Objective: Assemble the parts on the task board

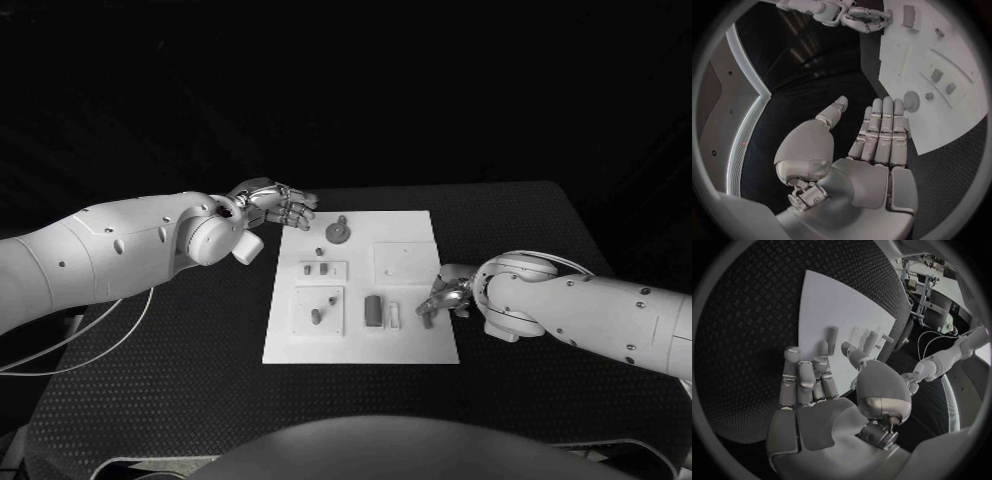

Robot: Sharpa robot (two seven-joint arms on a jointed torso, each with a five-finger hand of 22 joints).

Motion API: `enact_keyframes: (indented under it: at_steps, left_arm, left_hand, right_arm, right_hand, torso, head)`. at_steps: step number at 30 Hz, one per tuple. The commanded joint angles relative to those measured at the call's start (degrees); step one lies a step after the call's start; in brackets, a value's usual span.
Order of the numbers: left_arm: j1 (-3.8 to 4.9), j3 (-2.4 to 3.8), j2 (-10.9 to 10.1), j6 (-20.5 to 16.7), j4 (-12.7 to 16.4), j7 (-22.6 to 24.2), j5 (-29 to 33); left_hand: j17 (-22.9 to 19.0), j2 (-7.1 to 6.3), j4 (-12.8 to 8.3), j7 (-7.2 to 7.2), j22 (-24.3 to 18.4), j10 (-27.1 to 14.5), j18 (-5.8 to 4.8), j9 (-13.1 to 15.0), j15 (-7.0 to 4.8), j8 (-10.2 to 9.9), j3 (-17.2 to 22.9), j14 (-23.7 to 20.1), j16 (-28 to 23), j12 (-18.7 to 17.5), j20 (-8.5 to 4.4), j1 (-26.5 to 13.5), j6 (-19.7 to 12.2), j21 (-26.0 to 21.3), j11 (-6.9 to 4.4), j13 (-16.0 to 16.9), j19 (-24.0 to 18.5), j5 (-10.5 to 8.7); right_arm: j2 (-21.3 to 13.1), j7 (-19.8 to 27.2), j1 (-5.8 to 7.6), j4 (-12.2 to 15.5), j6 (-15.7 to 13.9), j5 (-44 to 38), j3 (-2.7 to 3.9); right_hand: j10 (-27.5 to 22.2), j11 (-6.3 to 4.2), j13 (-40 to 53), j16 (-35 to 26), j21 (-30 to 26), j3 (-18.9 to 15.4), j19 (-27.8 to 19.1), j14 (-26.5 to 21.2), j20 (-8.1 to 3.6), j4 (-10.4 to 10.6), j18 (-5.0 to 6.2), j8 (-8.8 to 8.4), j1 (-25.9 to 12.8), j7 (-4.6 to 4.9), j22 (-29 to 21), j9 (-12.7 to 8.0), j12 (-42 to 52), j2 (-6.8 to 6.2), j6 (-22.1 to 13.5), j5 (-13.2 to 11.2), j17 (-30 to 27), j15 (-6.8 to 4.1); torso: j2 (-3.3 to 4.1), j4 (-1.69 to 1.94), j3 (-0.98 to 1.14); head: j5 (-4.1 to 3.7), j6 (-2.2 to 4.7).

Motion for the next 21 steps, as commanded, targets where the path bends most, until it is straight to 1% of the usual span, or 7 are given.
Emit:
enact_keyframes:
  at_steps: [1, 6, 8, 11, 15, 17, 21]
  left_arm:
    - [0.06, 0.04, 0.12, 0.61, 0.08, 0.38, -0.1]
    - [0.06, 0.04, 0.14, 0.68, 0.09, 0.36, -0.1]
    - [0.06, 0.04, 0.14, 0.72, 0.09, 0.32, -0.1]
    - [0.06, 0.04, 0.14, 0.8, 0.08, 0.27, -0.1]
    - [0.06, 0.04, 0.15, 1.05, 0.1, 0.19, -0.1]
    - [0.06, 0.04, 0.17, 1.15, 0.12, 0.17, -0.1]
    - [0.06, 0.04, 0.15, 1.17, 0.15, 0.15, -0.11]
  left_hand:
    - [0.1, -0.12, 0.46, -0.07, -0.08, -0.27, -0.18, -0.05, 0.06, 0.01, -0.04, 0.22, -0.39, -0.18, 0.14, -0.46, -0.16, -0.13, 0.13, 0.05, -0.34, 0.12]
    - [0.1, -0.12, 0.48, -0.07, -0.08, -0.28, -0.18, -0.05, 0.07, 0.01, -0.05, 0.22, -0.4, -0.18, 0.14, -0.48, -0.17, -0.13, 0.13, 0.05, -0.34, 0.12]
    - [0.11, -0.12, 0.49, -0.07, -0.08, -0.28, -0.18, -0.05, 0.07, 0.01, -0.05, 0.22, -0.4, -0.18, 0.14, -0.49, -0.17, -0.13, 0.13, 0.05, -0.34, 0.12]
    - [0.11, -0.13, 0.5, -0.07, -0.08, -0.28, -0.18, -0.05, 0.07, 0.01, -0.06, 0.22, -0.41, -0.18, 0.14, -0.5, -0.17, -0.13, 0.14, 0.05, -0.34, 0.12]
    - [0.12, -0.14, 0.52, -0.07, -0.08, -0.28, -0.19, -0.05, 0.07, 0.01, -0.07, 0.22, -0.42, -0.18, 0.14, -0.52, -0.17, -0.14, 0.13, 0.05, -0.35, 0.12]
    - [0.12, -0.15, 0.53, -0.07, -0.08, -0.28, -0.19, -0.05, 0.07, 0.01, -0.07, 0.21, -0.42, -0.18, 0.14, -0.53, -0.17, -0.14, 0.14, 0.05, -0.35, 0.12]
    - [0.12, -0.15, 0.54, -0.07, -0.09, -0.28, -0.19, -0.05, 0.07, 0.02, -0.08, 0.2, -0.43, -0.18, 0.14, -0.55, -0.17, -0.14, 0.14, 0.05, -0.36, 0.12]
  right_arm:
    - [0.66, -0.96, -0.61, -0.83, 1.32, -2.19, -0.11]
    - [1.66, -1.27, -1.59, -2.33, 1.85, -3.77, -0.11]
    - [2.09, -1.36, -2.04, -2.62, 2.39, -4.8, -0.11]
    - [2.64, -1.62, -2.65, -2.89, 3.45, -5.84, -0.1]
    - [3.64, -1.59, -3.76, -3.17, 4.68, -9.85, -0.09]
    - [3.84, -1.55, -4.22, -3.15, 4.64, -11.38, -0.09]
    - [4.01, -1.5, -4.39, -2.84, 5.15, -13.93, -0.09]
  right_hand:
    - [0.4, -0.12, 0.11, 0.47, -0.31, 0.0, 0.25, 0.39, 0.01, -0.5, 0.86, -0.47, -0.46, -0.04, 0.08, -0.2, 0.23, 0.26, 0.33, 0.01, 0.05, -0.07]
    - [0.36, -0.07, 0.18, 0.46, -0.38, 0.01, 0.3, 0.3, 0.04, -0.78, 0.86, -0.69, -0.89, 0.02, 0.11, -0.28, 0.18, 0.06, 0.23, 0.0, -0.01, -0.06]
    - [0.32, -0.02, 0.28, 0.43, -0.45, 0.28, 0.35, 0.3, 0.01, -1.56, 0.86, -0.88, -0.76, 0.07, 0.16, -0.32, 0.16, -0.07, 0.17, 0.03, 0.07, -0.06]
    - [0.31, 0.02, 0.47, 0.41, -0.51, 0.75, 0.49, 0.32, 0.01, -3.46, 0.86, -1.07, -0.23, 0.1, 0.29, -0.31, 0.14, 0.24, 0.3, 0.02, 0.2, -0.02]
    - [0.37, 0.06, 0.75, 0.35, -0.69, 1.45, 0.7, 0.29, 0.13, -7.21, 0.86, -1.35, 0.89, 0.13, 0.47, -0.22, 0.03, 0.57, 0.53, 0.04, 0.25, 0.06]
    - [0.39, 0.06, 0.81, 0.34, -0.74, 1.76, 0.79, 0.29, 0.17, -8.04, 0.86, -1.42, 1.41, 0.13, 0.51, -0.19, -0.01, 0.5, 0.6, 0.04, 0.26, 0.08]
    - [0.45, 0.06, 0.93, 0.32, -0.81, 2.44, 0.94, 0.25, 0.21, -9.51, 0.86, -1.51, 2.97, 0.13, 0.59, -0.1, -0.08, 0.34, 0.73, 0.05, 0.22, 0.1]
  torso:
    - [-0.01, 0.0, 0.0]
    - [0.01, 0.03, -0.02]
    - [0.01, 0.04, -0.01]
    - [0.01, 0.04, -0.01]
    - [-0.01, -0.01, -0.03]
    - [-0.01, -0.01, -0.04]
    - [-0.02, -0.05, 0.01]
  head:
    - [0.09, 0.0]
    - [-0.03, 0.0]
    - [0.07, 0.0]
    - [0.14, 0.0]
    - [0.1, 0.0]
    - [0.13, 0.0]
    - [0.17, 0.0]
